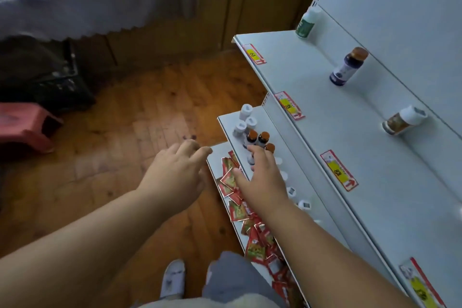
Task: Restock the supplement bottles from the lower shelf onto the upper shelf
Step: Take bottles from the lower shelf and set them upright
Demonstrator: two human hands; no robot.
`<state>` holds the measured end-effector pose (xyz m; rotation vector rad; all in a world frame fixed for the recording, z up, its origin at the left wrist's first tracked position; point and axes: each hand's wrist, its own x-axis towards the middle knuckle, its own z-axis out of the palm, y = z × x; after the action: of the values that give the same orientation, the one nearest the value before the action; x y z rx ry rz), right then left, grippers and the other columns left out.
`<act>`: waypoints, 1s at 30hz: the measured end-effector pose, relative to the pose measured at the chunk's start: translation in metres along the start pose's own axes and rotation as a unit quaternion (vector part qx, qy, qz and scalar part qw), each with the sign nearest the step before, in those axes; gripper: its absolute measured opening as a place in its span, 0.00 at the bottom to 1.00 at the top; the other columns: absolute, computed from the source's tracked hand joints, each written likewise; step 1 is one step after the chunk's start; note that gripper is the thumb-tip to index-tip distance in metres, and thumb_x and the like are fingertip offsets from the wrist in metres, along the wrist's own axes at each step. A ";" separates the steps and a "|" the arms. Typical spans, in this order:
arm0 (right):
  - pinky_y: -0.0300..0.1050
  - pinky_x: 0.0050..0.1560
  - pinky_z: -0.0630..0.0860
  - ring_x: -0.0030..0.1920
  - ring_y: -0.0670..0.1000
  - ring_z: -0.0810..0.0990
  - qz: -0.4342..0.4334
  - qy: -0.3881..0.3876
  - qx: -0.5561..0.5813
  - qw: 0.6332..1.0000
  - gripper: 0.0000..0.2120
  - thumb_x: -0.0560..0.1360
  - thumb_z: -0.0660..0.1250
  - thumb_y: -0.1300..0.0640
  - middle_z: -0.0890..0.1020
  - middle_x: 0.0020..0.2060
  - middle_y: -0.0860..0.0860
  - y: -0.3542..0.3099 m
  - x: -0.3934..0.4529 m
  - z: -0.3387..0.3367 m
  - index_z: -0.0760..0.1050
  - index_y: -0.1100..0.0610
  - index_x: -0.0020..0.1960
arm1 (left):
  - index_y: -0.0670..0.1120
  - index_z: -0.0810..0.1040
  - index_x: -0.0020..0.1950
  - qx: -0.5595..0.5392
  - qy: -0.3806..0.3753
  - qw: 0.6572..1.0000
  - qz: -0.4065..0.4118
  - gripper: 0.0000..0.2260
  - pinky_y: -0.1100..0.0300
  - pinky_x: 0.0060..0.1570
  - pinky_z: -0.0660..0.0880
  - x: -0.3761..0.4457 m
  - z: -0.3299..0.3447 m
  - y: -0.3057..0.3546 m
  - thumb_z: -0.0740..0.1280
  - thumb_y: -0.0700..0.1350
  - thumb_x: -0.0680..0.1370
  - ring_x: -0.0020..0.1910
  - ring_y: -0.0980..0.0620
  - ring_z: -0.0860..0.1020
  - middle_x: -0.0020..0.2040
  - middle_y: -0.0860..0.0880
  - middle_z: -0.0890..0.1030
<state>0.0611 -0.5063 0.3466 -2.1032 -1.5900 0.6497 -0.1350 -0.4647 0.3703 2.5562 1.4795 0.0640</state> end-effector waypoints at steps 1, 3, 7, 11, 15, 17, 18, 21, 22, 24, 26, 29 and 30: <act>0.49 0.61 0.76 0.64 0.50 0.73 0.007 -0.006 0.004 1.000 0.28 0.77 0.67 0.46 0.68 0.68 0.48 -0.001 0.017 0.007 0.61 0.48 0.73 | 0.53 0.69 0.71 0.001 -0.006 1.000 0.005 0.22 0.50 0.53 0.76 0.018 0.002 -0.010 0.64 0.51 0.77 0.58 0.44 0.76 0.66 0.48 0.74; 0.51 0.60 0.76 0.63 0.50 0.73 0.030 -0.007 0.008 0.999 0.27 0.77 0.67 0.46 0.67 0.68 0.48 0.002 0.055 0.025 0.63 0.49 0.73 | 0.52 0.69 0.71 -0.022 -0.015 1.000 0.014 0.21 0.49 0.54 0.75 0.055 0.011 -0.027 0.64 0.50 0.77 0.59 0.43 0.76 0.66 0.48 0.74; 0.54 0.59 0.77 0.61 0.51 0.75 0.082 -0.010 0.028 0.996 0.25 0.77 0.66 0.45 0.68 0.67 0.49 0.021 0.134 0.075 0.65 0.51 0.71 | 0.55 0.64 0.74 -0.025 -0.047 0.998 0.031 0.22 0.51 0.60 0.71 0.133 0.055 -0.059 0.62 0.53 0.80 0.65 0.46 0.71 0.70 0.50 0.69; 0.53 0.56 0.77 0.59 0.53 0.78 0.152 -0.007 0.024 0.988 0.24 0.77 0.66 0.44 0.69 0.67 0.50 0.048 0.217 0.128 0.67 0.50 0.70 | 0.55 0.62 0.74 -0.066 -0.081 0.994 0.034 0.23 0.53 0.60 0.70 0.210 0.109 -0.090 0.62 0.53 0.80 0.65 0.46 0.71 0.70 0.51 0.68; 0.52 0.58 0.75 0.61 0.57 0.76 0.234 0.004 0.000 0.972 0.24 0.77 0.67 0.47 0.68 0.68 0.54 0.083 0.287 0.169 0.66 0.52 0.71 | 0.54 0.64 0.74 -0.130 -0.106 0.985 0.037 0.23 0.52 0.60 0.72 0.273 0.163 -0.115 0.63 0.51 0.79 0.64 0.46 0.72 0.68 0.49 0.70; 0.49 0.54 0.73 0.62 0.58 0.74 0.262 0.004 -0.039 0.964 0.24 0.78 0.66 0.48 0.68 0.67 0.56 0.101 0.314 0.185 0.66 0.53 0.71 | 0.54 0.64 0.74 -0.145 -0.125 0.980 0.043 0.23 0.52 0.60 0.73 0.298 0.190 -0.125 0.63 0.51 0.79 0.64 0.46 0.71 0.68 0.48 0.71; 0.48 0.50 0.71 0.61 0.58 0.74 0.270 0.002 -0.063 0.961 0.24 0.78 0.66 0.48 0.68 0.67 0.56 0.108 0.327 0.193 0.66 0.54 0.70 | 0.54 0.63 0.74 -0.153 -0.136 0.978 0.041 0.24 0.52 0.60 0.73 0.311 0.204 -0.130 0.64 0.51 0.79 0.64 0.46 0.72 0.67 0.49 0.71; 0.49 0.46 0.72 0.56 0.62 0.76 0.296 -0.003 -0.116 0.948 0.23 0.79 0.64 0.47 0.67 0.66 0.57 0.125 0.358 0.214 0.63 0.53 0.71 | 0.55 0.63 0.74 -0.172 -0.165 0.970 0.042 0.25 0.52 0.57 0.75 0.345 0.243 -0.143 0.65 0.51 0.79 0.62 0.47 0.73 0.67 0.49 0.71; 0.49 0.46 0.73 0.54 0.63 0.77 0.305 -0.004 -0.134 0.943 0.24 0.79 0.63 0.47 0.66 0.66 0.57 0.130 0.366 0.220 0.62 0.51 0.72 | 0.55 0.63 0.74 -0.177 -0.171 0.968 0.046 0.25 0.53 0.57 0.74 0.356 0.254 -0.146 0.65 0.50 0.79 0.63 0.47 0.73 0.67 0.49 0.71; 0.48 0.44 0.72 0.52 0.64 0.79 0.322 -0.001 -0.177 0.930 0.24 0.80 0.62 0.48 0.64 0.68 0.57 0.136 0.377 0.229 0.60 0.49 0.74 | 0.55 0.63 0.75 -0.189 -0.185 0.963 0.049 0.25 0.53 0.56 0.74 0.373 0.273 -0.153 0.66 0.50 0.79 0.64 0.47 0.73 0.69 0.49 0.70; 0.47 0.42 0.72 0.49 0.63 0.80 0.330 0.004 -0.216 0.919 0.24 0.80 0.62 0.48 0.62 0.69 0.58 0.139 0.382 0.234 0.60 0.50 0.74 | 0.54 0.63 0.75 -0.205 -0.195 0.958 0.050 0.26 0.52 0.55 0.75 0.384 0.287 -0.157 0.67 0.49 0.79 0.64 0.46 0.73 0.70 0.49 0.70; 0.48 0.44 0.74 0.49 0.62 0.80 0.350 0.014 -0.234 0.907 0.23 0.79 0.66 0.52 0.61 0.67 0.58 0.145 0.385 0.239 0.64 0.54 0.70 | 0.54 0.63 0.74 -0.216 -0.204 0.953 0.060 0.25 0.50 0.56 0.77 0.391 0.302 -0.160 0.67 0.49 0.79 0.63 0.45 0.73 0.69 0.48 0.71; 0.48 0.46 0.75 0.49 0.62 0.80 0.357 0.016 -0.229 0.905 0.23 0.78 0.67 0.54 0.62 0.66 0.57 0.146 0.385 0.241 0.64 0.55 0.70 | 0.54 0.63 0.74 -0.214 -0.211 0.951 0.066 0.25 0.49 0.56 0.76 0.392 0.306 -0.161 0.66 0.49 0.79 0.63 0.45 0.73 0.69 0.48 0.71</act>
<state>0.1206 -0.1592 0.0249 -3.0706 -0.9721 0.4690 -0.0362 -0.0906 0.0189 2.1396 1.0061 -0.1227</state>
